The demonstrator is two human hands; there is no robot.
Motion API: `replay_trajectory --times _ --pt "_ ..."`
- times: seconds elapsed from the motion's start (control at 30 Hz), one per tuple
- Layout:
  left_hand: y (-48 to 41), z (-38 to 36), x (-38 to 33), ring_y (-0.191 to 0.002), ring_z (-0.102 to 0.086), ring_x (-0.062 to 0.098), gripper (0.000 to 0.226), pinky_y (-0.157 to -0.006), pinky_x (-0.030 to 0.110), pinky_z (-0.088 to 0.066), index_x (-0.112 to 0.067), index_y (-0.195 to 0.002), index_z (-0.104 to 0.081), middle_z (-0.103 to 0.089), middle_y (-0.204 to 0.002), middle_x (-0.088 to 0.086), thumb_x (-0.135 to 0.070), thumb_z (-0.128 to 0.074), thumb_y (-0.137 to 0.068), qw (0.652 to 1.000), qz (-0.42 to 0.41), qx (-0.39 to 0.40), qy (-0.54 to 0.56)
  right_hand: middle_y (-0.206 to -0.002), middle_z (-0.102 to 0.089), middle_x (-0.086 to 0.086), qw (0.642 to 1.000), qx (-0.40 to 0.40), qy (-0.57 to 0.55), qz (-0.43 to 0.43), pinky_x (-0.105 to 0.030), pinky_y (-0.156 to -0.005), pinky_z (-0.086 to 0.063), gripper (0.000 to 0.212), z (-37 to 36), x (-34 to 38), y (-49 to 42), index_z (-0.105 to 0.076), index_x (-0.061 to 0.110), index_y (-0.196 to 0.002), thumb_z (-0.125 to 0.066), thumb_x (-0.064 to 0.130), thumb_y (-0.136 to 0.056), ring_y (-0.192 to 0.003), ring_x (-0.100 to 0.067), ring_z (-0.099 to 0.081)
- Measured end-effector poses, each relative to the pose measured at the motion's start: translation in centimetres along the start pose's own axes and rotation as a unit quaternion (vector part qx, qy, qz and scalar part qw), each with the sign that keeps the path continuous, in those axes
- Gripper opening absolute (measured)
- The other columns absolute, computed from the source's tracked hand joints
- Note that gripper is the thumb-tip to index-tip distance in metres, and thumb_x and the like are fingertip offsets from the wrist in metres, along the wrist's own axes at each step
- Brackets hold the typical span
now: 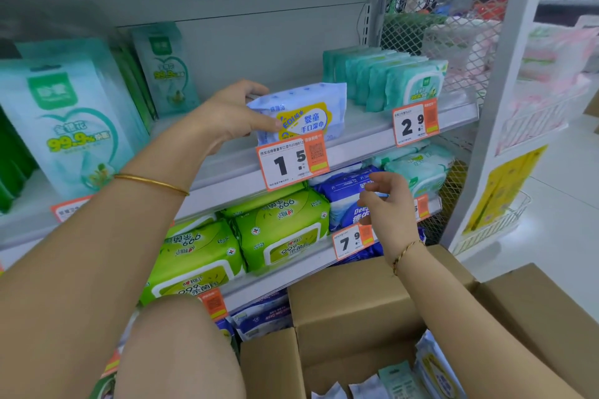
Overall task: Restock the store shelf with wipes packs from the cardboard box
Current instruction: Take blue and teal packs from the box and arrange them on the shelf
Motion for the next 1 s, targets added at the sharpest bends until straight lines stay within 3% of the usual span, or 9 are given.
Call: replay_trajectory --times 0.1,0.2,0.3,0.37,0.47,0.57,0.67,0.83,1.0 --pt "0.8 -0.2 -0.8 -0.114 -0.047 0.015 0.070 -0.091 0.023 -0.038 -0.016 -0.137 -0.041 -0.046 -0.136 0.006 -0.013 -0.076 -0.076 0.995 -0.045 -0.054 -0.067 -0.105 -0.053 -0.007 1.000 0.001 0.008 -0.006 -0.031 -0.058 -0.050 0.028 0.3 -0.5 0.1 -0.046 0.016 -0.109 -0.051 -0.003 -0.088 -0.076 -0.021 -0.054" --pt "2.9 0.0 -2.3 -0.132 -0.035 0.023 0.070 -0.106 0.031 -0.031 -0.022 -0.137 -0.042 -0.040 -0.140 0.005 -0.025 -0.075 -0.075 0.960 -0.101 -0.183 -0.187 -0.102 -0.052 -0.003 1.000 0.005 0.013 -0.014 -0.026 -0.054 -0.049 0.029 0.8 -1.3 0.3 -0.046 0.015 -0.111 -0.051 -0.002 -0.088 -0.076 -0.016 -0.053" --pt "7.5 -3.0 -4.1 -0.122 -0.044 0.023 0.052 -0.098 0.027 -0.029 -0.020 -0.122 -0.055 -0.052 -0.128 0.002 -0.021 -0.067 -0.072 0.906 -0.270 -0.278 -0.170 -0.094 -0.051 0.001 0.999 -0.007 0.009 -0.030 -0.026 -0.055 -0.049 0.028 2.1 -2.7 1.0 -0.047 0.015 -0.108 -0.051 -0.003 -0.088 -0.078 -0.019 -0.054" --pt "10.3 -8.1 -3.7 -0.113 -0.051 0.019 0.042 -0.096 0.025 -0.031 -0.017 -0.111 -0.061 -0.060 -0.118 -0.001 -0.017 -0.064 -0.069 0.910 -0.342 -0.204 -0.120 -0.091 -0.052 0.001 0.997 -0.018 0.041 -0.055 -0.026 -0.052 -0.048 0.025 3.6 -5.0 1.9 -0.047 0.015 -0.106 -0.051 -0.002 -0.088 -0.077 -0.021 -0.055" --pt "12.6 -18.1 1.0 -0.112 -0.051 0.016 0.040 -0.099 0.027 -0.035 -0.018 -0.110 -0.063 -0.059 -0.117 -0.002 -0.018 -0.061 -0.069 0.947 -0.296 0.030 -0.124 -0.102 -0.059 -0.013 0.974 0.007 0.182 -0.136 -0.033 -0.065 -0.049 0.023 6.8 -11.2 4.5 -0.052 0.007 -0.107 -0.053 0.000 -0.085 -0.082 -0.024 -0.056" --pt "14.9 -26.3 7.4 -0.117 -0.050 0.015 0.040 -0.098 0.021 -0.036 -0.019 -0.119 -0.058 -0.052 -0.125 -0.002 -0.015 -0.062 -0.080 0.938 -0.183 0.264 -0.129 -0.116 -0.057 -0.017 0.909 0.023 0.353 -0.219 -0.034 -0.076 -0.047 0.025 12.7 -17.4 7.2 -0.055 0.002 -0.111 -0.052 0.006 -0.086 -0.099 -0.029 -0.057" --pt "16.9 -30.9 11.5 -0.118 -0.049 0.014 0.041 -0.089 0.016 -0.034 -0.018 -0.126 -0.053 -0.048 -0.129 -0.001 -0.012 -0.058 -0.086 0.895 -0.126 0.393 -0.167 -0.124 -0.049 -0.016 0.820 -0.025 0.498 -0.281 -0.039 -0.087 -0.044 0.027 19.2 -20.4 8.9 -0.051 0.006 -0.116 -0.048 0.010 -0.090 -0.114 -0.034 -0.049" --pt "17.3 -33.4 14.0 -0.110 -0.052 0.011 0.034 -0.081 0.017 -0.036 -0.021 -0.123 -0.054 -0.048 -0.124 -0.002 -0.017 -0.057 -0.088 0.874 -0.077 0.450 -0.169 -0.131 -0.043 -0.014 0.733 0.033 0.590 -0.337 -0.043 -0.092 -0.043 0.038 22.8 -25.4 9.6 -0.042 0.008 -0.125 -0.053 0.013 -0.089 -0.122 -0.033 -0.042" --pt "15.8 -33.9 14.7 -0.109 -0.054 0.010 0.033 -0.085 0.020 -0.042 -0.021 -0.122 -0.055 -0.047 -0.123 -0.002 -0.015 -0.056 -0.089 0.891 -0.015 0.429 -0.146 -0.131 -0.045 -0.011 0.692 0.182 0.656 -0.241 -0.038 -0.084 -0.047 0.038 19.8 -29.9 8.8 -0.042 0.010 -0.129 -0.050 0.023 -0.094 -0.120 -0.029 -0.046"
Point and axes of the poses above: each hand's wrist, its own y-axis away from the middle knuckle, its own z-axis out of the back of the hand, x = y × z, the point moved 5 cm from there along -y, towards the middle knuckle
